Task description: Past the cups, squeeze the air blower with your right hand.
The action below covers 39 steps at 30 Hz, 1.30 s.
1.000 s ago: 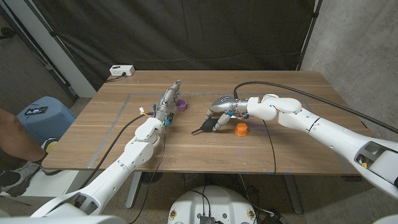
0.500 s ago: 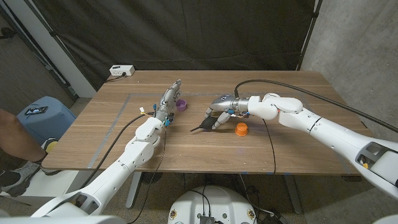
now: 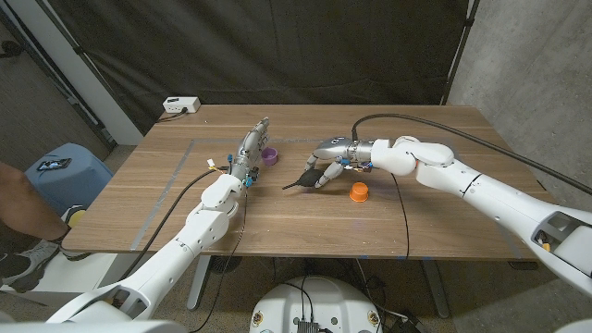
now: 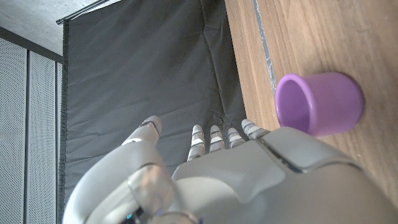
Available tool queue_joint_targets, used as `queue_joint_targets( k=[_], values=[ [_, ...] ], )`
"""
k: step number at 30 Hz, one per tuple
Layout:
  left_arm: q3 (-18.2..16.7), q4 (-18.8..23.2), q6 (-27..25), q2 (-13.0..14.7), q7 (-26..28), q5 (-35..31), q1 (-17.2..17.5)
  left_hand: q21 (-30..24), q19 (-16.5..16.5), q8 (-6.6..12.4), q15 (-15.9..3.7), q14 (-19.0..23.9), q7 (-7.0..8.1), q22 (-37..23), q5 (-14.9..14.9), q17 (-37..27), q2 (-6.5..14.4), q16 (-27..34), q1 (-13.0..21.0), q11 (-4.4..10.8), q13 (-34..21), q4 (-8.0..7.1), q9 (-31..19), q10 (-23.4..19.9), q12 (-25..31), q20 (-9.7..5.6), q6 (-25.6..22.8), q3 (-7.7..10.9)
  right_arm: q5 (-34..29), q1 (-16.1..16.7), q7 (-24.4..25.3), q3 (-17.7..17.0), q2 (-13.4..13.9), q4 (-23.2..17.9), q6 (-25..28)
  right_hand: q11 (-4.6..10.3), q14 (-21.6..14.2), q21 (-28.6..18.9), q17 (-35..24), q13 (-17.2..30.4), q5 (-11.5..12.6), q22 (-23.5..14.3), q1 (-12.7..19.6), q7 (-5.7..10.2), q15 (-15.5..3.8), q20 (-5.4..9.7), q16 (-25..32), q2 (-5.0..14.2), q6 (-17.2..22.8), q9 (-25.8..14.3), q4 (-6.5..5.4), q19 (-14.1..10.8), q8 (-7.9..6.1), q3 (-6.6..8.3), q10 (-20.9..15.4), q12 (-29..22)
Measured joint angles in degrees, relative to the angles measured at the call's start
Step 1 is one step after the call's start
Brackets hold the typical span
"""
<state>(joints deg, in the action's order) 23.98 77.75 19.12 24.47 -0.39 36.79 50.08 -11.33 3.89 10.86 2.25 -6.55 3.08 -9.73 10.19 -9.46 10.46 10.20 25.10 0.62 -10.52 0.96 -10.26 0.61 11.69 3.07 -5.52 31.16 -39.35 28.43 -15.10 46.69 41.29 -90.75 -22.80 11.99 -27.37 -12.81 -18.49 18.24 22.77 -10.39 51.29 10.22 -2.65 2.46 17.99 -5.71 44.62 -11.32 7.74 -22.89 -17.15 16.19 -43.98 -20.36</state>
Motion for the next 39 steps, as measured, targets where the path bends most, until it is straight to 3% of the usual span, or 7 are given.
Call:
queue_joint_targets(
  k=[11, 39],
  values=[
    [-0.26, 1.03, 0.40, 0.30, 0.47, -0.28, 0.57, 0.00, 0.00, 0.00, 0.00, 0.00, 0.00, 0.00, 0.00, 0.00, 0.00, 0.00, 0.00, 0.00, 0.00, -0.01, 0.00, 0.00, 0.00, 0.00, 0.00, -0.01, 2.10, 0.24, 0.28, -1.01, 0.13, -0.03, 0.29, -0.30, 0.00, 0.00, -0.27, 0.26, 0.00, 0.00, 0.00, 0.00, 0.00, 0.21, 0.00, 0.00, -0.01, 0.02, 0.00, -0.21, 0.01, 0.00, -0.31, 0.00],
    [-0.52, 2.12, 0.54, 0.74, 0.87, -0.30, 1.29, 0.00, 0.01, 0.00, 0.00, 0.00, 0.00, 0.00, 0.00, 0.00, 0.00, 0.00, 0.00, 0.00, 0.00, 0.15, 0.00, 0.00, 0.00, 0.00, 0.00, 0.15, 14.15, 0.83, -0.46, -4.21, -0.79, 2.46, 1.96, -0.95, -0.70, 0.00, -0.67, 0.25, -0.44, 0.00, 0.33, -0.74, -0.09, 0.01, -0.01, 0.32, 0.72, -0.01, -0.07, -0.41, 0.23, -0.39, -0.88, 0.00]
  ],
)
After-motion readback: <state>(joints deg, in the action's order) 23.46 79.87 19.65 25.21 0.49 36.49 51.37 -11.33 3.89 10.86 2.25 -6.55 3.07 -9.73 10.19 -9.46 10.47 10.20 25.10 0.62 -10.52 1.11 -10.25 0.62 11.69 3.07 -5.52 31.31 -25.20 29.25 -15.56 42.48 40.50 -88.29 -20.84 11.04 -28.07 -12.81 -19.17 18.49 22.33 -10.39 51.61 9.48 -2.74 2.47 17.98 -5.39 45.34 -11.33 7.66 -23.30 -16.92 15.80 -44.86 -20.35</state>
